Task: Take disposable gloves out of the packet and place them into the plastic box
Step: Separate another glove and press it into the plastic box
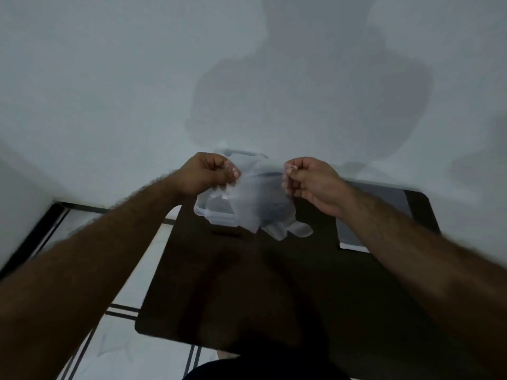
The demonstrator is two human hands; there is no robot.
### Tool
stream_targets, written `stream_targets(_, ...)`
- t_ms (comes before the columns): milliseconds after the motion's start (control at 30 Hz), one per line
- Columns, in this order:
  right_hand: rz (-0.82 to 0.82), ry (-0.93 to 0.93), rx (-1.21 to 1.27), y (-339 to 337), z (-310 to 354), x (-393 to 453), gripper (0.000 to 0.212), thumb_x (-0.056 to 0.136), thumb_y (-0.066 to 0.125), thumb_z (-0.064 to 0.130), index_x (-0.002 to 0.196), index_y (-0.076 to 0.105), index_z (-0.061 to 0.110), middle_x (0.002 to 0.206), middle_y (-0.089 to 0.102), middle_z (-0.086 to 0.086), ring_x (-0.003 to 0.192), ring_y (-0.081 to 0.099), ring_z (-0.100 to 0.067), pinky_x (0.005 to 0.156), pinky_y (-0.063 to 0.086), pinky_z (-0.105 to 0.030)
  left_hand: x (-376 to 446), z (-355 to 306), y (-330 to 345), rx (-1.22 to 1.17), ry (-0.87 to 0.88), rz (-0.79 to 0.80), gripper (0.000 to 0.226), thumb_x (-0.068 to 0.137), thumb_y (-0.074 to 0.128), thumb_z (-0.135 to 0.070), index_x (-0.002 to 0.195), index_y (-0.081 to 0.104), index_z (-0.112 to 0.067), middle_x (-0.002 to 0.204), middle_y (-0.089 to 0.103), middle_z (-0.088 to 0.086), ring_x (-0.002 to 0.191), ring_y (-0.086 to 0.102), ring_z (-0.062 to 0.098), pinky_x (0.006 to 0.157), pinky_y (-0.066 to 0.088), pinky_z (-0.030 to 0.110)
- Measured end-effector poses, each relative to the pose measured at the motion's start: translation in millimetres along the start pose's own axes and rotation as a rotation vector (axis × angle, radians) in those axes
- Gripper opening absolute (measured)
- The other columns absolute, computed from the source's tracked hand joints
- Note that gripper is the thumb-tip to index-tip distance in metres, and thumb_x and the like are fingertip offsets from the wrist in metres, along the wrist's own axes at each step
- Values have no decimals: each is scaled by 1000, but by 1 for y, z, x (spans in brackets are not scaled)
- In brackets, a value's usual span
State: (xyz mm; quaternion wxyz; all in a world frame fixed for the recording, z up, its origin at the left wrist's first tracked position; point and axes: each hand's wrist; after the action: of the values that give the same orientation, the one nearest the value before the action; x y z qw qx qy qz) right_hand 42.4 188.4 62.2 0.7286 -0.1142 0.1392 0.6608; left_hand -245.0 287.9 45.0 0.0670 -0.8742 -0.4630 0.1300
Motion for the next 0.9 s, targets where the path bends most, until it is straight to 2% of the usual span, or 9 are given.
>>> stream_targets(100,-3,73,-17,15,-3,39,11,107,66,7,116,72,8,98,77,-10,88,74,-21,87,65,-39,27,16,-30,39,-45,48,9,94,82,-6,102,83,-3,97,80,21,90,68,33,90,57,49)
stream_targets(233,-19,127,-51,34,6,91,20,103,71,6,122,73,3,105,76,-14,93,73,-23,80,66,-33,72,30,-64,135,-58,50,5,94,80,-5,98,83,-6,96,82,15,86,71,23,73,58,29)
stream_targets(367,-58,111,-110,42,20,139,16,101,76,11,117,75,7,108,82,-11,86,78,-19,78,65,-33,112,31,-89,235,-58,-51,6,94,78,1,96,82,-4,84,79,15,53,60,2,53,46,19)
stream_targets(467,-110,85,-146,48,31,163,18,99,78,12,116,75,8,105,84,-10,80,78,-18,76,64,-34,135,30,-107,302,-6,-143,9,94,78,-1,93,83,-8,80,79,3,58,65,-7,63,48,13)
stream_targets(533,-144,33,-198,53,39,171,16,99,77,11,114,76,8,107,83,-10,76,77,-17,67,60,-30,143,29,-119,451,100,-234,5,95,81,-18,95,85,-16,85,80,-4,68,66,-12,73,49,12)
stream_targets(600,-202,-49,-253,59,47,174,12,98,76,9,110,77,10,108,82,-8,66,75,-17,55,54,-27,145,27,-125,579,231,-349,16,98,79,-33,102,85,-19,93,79,-9,70,63,-14,80,51,17)
stream_targets(700,-275,-211,-243,65,57,169,9,99,75,10,108,78,11,106,82,-7,60,76,-22,47,51,-27,133,18,-126,535,422,-455,26,101,74,-40,110,84,-18,98,77,-13,65,64,-8,75,56,23)
stream_targets(800,-285,-339,-188,71,62,151,6,103,72,12,108,75,11,108,82,-8,67,80,-29,51,58,-29,118,13,-123,465,556,-484,26,104,72,-35,112,83,-12,104,81,-7,63,72,10,65,64,36)
stream_targets(900,-251,-398,-203,75,55,131,5,106,68,11,107,72,12,110,82,-8,70,81,-30,53,61,-31,101,14,-118,468,638,-495,27,107,70,-31,114,81,-8,104,82,2,67,76,19,65,65,41)
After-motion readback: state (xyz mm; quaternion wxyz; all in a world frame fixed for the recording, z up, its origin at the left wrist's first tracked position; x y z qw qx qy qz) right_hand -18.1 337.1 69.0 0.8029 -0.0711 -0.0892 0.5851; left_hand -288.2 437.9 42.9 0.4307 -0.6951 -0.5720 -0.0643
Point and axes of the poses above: each hand's wrist, its own x-axis towards the middle knuckle, its own y-axis out of the palm, z = x × y
